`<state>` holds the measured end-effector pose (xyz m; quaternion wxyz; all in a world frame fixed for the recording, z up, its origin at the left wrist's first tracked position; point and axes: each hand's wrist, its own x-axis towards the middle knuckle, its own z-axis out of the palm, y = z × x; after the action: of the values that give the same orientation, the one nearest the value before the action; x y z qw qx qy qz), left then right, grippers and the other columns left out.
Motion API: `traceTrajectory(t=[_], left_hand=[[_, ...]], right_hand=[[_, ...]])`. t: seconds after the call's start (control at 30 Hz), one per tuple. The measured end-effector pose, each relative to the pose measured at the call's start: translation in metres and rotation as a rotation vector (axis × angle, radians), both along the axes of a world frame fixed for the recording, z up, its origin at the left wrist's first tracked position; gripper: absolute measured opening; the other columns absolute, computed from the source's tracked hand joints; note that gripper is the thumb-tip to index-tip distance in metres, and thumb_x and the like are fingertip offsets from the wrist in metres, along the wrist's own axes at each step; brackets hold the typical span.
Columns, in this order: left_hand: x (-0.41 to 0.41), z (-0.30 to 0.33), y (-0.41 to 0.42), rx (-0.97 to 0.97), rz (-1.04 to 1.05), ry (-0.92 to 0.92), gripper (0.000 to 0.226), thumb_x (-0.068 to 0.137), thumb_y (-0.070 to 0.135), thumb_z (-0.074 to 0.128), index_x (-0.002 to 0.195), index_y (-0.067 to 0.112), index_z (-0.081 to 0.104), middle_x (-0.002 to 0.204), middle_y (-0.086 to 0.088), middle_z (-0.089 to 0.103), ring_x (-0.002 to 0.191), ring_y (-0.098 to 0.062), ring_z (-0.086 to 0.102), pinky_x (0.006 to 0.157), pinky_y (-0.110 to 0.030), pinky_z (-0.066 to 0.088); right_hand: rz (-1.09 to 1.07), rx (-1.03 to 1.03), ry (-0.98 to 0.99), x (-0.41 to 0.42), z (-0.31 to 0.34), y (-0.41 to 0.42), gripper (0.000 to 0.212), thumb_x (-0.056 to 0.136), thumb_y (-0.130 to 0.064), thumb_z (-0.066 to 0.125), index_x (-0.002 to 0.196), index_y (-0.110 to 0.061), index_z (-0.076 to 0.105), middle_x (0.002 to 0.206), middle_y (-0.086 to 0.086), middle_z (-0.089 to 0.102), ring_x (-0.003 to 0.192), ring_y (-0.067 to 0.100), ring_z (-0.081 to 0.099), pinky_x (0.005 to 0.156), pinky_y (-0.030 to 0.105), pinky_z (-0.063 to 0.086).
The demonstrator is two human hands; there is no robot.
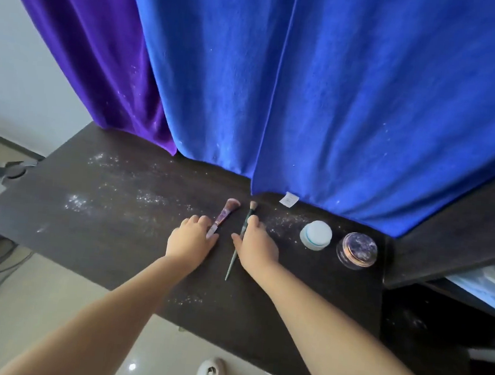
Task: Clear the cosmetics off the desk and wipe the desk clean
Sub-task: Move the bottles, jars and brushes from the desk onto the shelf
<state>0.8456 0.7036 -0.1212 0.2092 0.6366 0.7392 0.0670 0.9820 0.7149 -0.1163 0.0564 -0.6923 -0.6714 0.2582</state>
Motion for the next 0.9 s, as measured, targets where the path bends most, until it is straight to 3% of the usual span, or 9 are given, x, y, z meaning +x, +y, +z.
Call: traceTrajectory(t=[0.13,0.23,0.33,0.47,0.53,0.6,0.67,0.77,0.9], left_hand=[[0.004,-0.004,0.005,0.006,-0.015,0.039,0.024,0.094,0.027,0.044,0.112,0.012,0.048,0.115,-0.007,0.054,0.109,-0.027,0.049,0.078,-0.036,0.040],[0.009,0.002,0.001,-0.015,0.012,-0.069,0.027,0.094,0.022,0.042,0.119,0.012,0.045,0.118,-0.009,0.051,0.106,-0.030,0.052,0.078,-0.038,0.041],[0.019,0.018,-0.006,0.108,-0.035,-0.196,0.030,0.094,0.021,0.044,0.122,0.012,0.043,0.118,-0.009,0.052,0.099,-0.032,0.054,0.074,-0.036,0.041],[0.058,0.067,-0.017,0.329,-0.145,-0.429,0.036,0.091,0.021,0.051,0.126,0.022,0.042,0.092,-0.001,0.057,0.075,-0.018,0.054,0.072,-0.034,0.046],[0.089,0.099,-0.023,0.414,-0.209,-0.535,0.036,0.089,0.018,0.054,0.122,0.027,0.043,0.076,0.001,0.054,0.065,-0.016,0.055,0.068,-0.039,0.050],[0.127,0.135,-0.033,0.512,-0.274,-0.626,0.038,0.088,0.016,0.057,0.120,0.032,0.043,0.072,0.001,0.054,0.060,-0.013,0.052,0.065,-0.036,0.049],[0.169,0.168,-0.046,0.597,-0.367,-0.686,0.040,0.086,0.019,0.059,0.115,0.041,0.043,0.078,0.003,0.053,0.061,-0.012,0.049,0.063,-0.029,0.045],[0.233,0.206,-0.069,0.677,-0.553,-0.689,0.040,0.081,0.028,0.053,0.113,0.047,0.040,0.076,0.012,0.048,0.065,0.002,0.046,0.062,-0.014,0.039],[0.315,0.243,-0.086,0.740,-0.730,-0.602,0.042,0.086,0.025,0.053,0.125,0.034,0.041,0.075,0.016,0.042,0.068,0.000,0.044,0.058,-0.017,0.037]], right_hand=[[-0.060,-0.008,-0.049,-0.008,-0.010,0.007,0.025,0.093,-0.015,0.049,0.113,-0.008,0.037,0.120,0.014,0.053,0.104,0.033,0.060,0.079,0.041,0.049],[-0.056,0.011,0.028,0.003,-0.004,0.004,0.026,0.092,-0.015,0.050,0.113,-0.007,0.038,0.118,0.016,0.053,0.105,0.035,0.058,0.081,0.041,0.047],[-0.022,0.106,0.129,0.029,0.021,-0.006,0.029,0.091,-0.016,0.050,0.118,-0.010,0.041,0.114,0.015,0.055,0.105,0.034,0.055,0.081,0.040,0.045],[-0.026,0.359,0.299,0.085,0.081,-0.032,0.037,0.089,-0.016,0.054,0.125,-0.015,0.046,0.093,0.003,0.053,0.086,0.022,0.054,0.082,0.038,0.044],[-0.074,0.521,0.365,0.122,0.114,-0.050,0.034,0.088,-0.015,0.057,0.121,-0.017,0.051,0.085,-0.007,0.048,0.071,0.006,0.048,0.078,0.026,0.043],[-0.113,0.687,0.392,0.165,0.146,-0.072,0.034,0.087,-0.017,0.058,0.120,-0.020,0.052,0.082,-0.013,0.047,0.070,-0.001,0.049,0.073,0.013,0.039],[-0.142,0.849,0.393,0.207,0.174,-0.095,0.035,0.086,-0.020,0.057,0.120,-0.024,0.051,0.083,-0.017,0.047,0.071,-0.001,0.051,0.070,0.011,0.041],[-0.256,1.041,0.408,0.269,0.207,-0.120,0.037,0.086,-0.017,0.057,0.121,-0.027,0.050,0.081,-0.007,0.053,0.070,0.013,0.053,0.067,0.011,0.044],[-0.368,1.109,0.319,0.340,0.239,-0.127,0.042,0.087,-0.005,0.060,0.127,-0.012,0.053,0.078,0.007,0.056,0.068,0.012,0.053,0.067,0.005,0.041]])
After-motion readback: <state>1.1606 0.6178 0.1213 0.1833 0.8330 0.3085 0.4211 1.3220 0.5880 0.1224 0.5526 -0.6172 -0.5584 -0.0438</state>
